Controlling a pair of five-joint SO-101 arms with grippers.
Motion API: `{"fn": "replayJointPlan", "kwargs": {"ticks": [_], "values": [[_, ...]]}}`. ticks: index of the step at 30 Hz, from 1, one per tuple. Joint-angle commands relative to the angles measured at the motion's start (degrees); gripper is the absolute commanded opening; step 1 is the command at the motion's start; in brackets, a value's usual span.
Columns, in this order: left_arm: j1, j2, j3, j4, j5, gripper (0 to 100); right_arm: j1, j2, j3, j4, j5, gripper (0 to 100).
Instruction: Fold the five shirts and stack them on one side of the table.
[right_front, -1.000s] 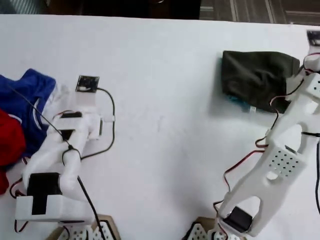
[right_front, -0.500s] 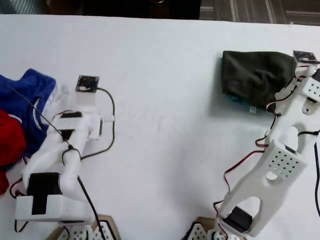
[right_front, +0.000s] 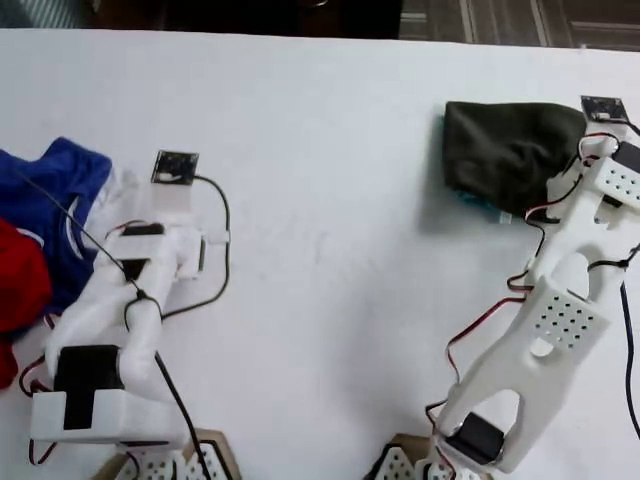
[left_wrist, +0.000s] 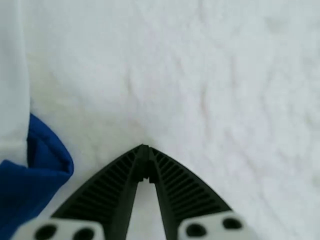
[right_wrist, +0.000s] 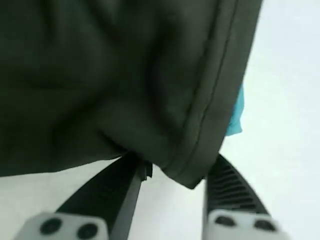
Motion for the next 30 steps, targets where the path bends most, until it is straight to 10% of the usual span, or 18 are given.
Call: {"fn": "replayJointPlan", "kwargs": {"ticks": [1,30], "values": [[0.62,-0.09,-1.89,-0.62,0.18,3,-0.48,-0.40,0.00,-1.27,-0.35,5.2],[0.62,-0.09,-1.89,-0.62,0.18,3,2.59,-0.31,-15.74,-2.07,12.75,1.9]]}}
